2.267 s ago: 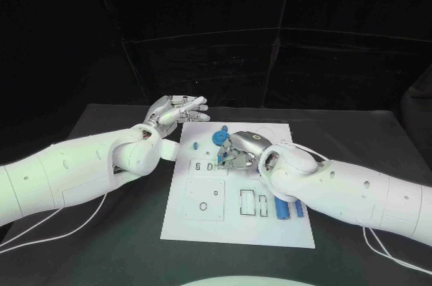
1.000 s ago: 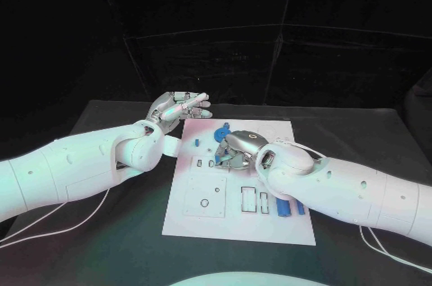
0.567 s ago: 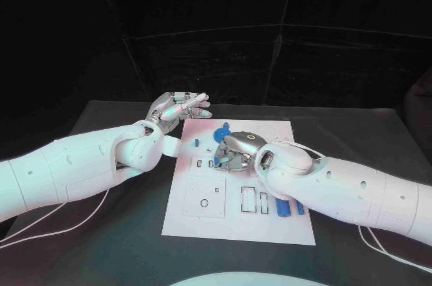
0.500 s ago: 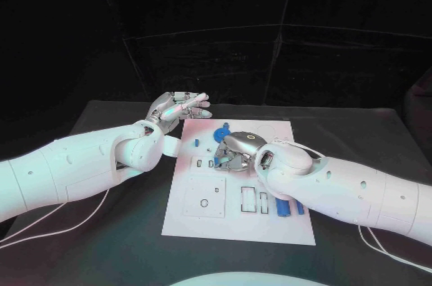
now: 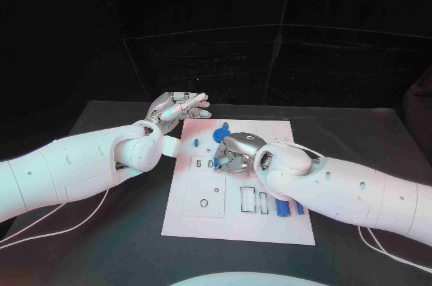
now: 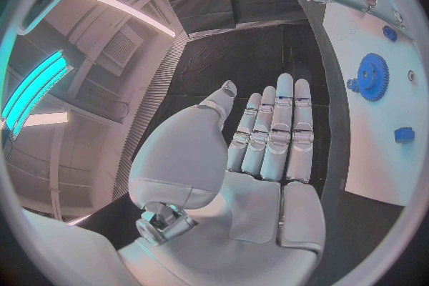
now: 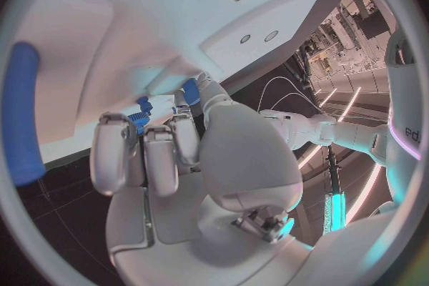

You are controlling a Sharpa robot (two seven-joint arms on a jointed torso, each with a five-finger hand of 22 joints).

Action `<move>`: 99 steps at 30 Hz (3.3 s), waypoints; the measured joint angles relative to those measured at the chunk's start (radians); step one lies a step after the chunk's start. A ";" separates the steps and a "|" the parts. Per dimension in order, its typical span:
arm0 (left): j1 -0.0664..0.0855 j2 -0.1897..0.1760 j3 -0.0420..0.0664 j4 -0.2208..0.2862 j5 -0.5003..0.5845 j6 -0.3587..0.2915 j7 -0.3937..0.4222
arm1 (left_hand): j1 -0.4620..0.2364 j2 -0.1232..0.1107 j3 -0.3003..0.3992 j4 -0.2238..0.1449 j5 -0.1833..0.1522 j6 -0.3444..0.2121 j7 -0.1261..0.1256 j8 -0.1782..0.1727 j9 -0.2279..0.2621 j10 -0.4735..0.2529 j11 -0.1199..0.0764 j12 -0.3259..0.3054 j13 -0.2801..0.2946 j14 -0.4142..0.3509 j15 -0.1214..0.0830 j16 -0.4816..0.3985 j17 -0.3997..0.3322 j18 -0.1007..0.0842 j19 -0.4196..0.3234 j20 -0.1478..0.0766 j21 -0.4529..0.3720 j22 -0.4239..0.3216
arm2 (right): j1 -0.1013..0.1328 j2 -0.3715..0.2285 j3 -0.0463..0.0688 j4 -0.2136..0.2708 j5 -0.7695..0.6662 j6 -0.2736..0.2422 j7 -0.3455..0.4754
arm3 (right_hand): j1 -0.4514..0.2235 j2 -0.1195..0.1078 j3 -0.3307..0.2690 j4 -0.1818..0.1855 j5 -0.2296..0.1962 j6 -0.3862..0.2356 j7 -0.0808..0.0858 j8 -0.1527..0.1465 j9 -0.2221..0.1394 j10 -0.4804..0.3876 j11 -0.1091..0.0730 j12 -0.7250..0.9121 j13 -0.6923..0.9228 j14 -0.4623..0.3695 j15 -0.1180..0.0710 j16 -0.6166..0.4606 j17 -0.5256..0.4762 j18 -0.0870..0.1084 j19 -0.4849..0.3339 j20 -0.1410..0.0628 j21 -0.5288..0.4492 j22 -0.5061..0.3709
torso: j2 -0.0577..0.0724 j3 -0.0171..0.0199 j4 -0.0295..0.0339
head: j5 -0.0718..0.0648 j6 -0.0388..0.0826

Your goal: Assemble the parts on the task board

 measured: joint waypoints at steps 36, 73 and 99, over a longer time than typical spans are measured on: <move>-0.001 -0.005 0.000 -0.009 -0.052 0.003 -0.052 | -0.024 -0.024 -0.016 0.005 0.000 0.040 -0.048 0.004 0.004 0.170 -0.072 0.076 0.063 0.288 -0.095 0.399 0.330 0.000 0.279 -0.104 0.168 0.081 | 0.014 -0.199 -0.004 0.205 0.092 -0.176 0.029 | -0.039 -0.104 -0.117 0.120 0.067 -0.152 0.034 -0.017 0.007 -0.138 0.033 -0.167 -0.136 -0.002 0.034 -0.058 0.000 0.000 -0.043 0.035 -0.050 -0.086 | -0.007 0.0010 -0.0030 | -0.011 0.009; 0.087 0.115 0.001 -0.026 -0.940 0.340 -0.990 | -0.139 0.036 -0.356 0.233 -0.007 -0.030 -0.152 0.496 0.351 0.185 -0.166 1.105 0.988 0.293 -0.172 1.429 1.101 -0.093 0.495 -0.177 1.155 1.163 | 0.188 -0.362 -0.001 0.141 0.707 -0.081 0.261 | 0.170 0.039 -0.159 0.083 0.009 -0.006 0.012 0.000 0.006 -0.070 0.011 -1.207 -1.073 -0.052 0.026 -1.252 -0.990 0.094 -0.189 0.025 -1.011 -1.102 | -0.061 0.0046 -0.0096 | 0.002 -0.016; 0.111 0.214 -0.054 -0.102 -0.998 0.428 -1.074 | -0.165 0.037 -0.400 0.243 -0.008 -0.045 -0.159 0.535 0.386 0.197 -0.168 1.119 1.011 0.289 -0.175 1.429 1.101 -0.093 0.498 -0.181 1.174 1.193 | 0.188 -0.330 -0.001 0.107 0.656 -0.086 0.273 | 0.170 0.039 -0.168 0.087 0.042 -0.006 0.012 -0.003 0.004 -0.063 0.011 -1.223 -1.085 -0.045 0.026 -1.276 -0.998 0.094 -0.174 0.025 -1.034 -1.116 | -0.059 0.0047 -0.0089 | 0.007 -0.032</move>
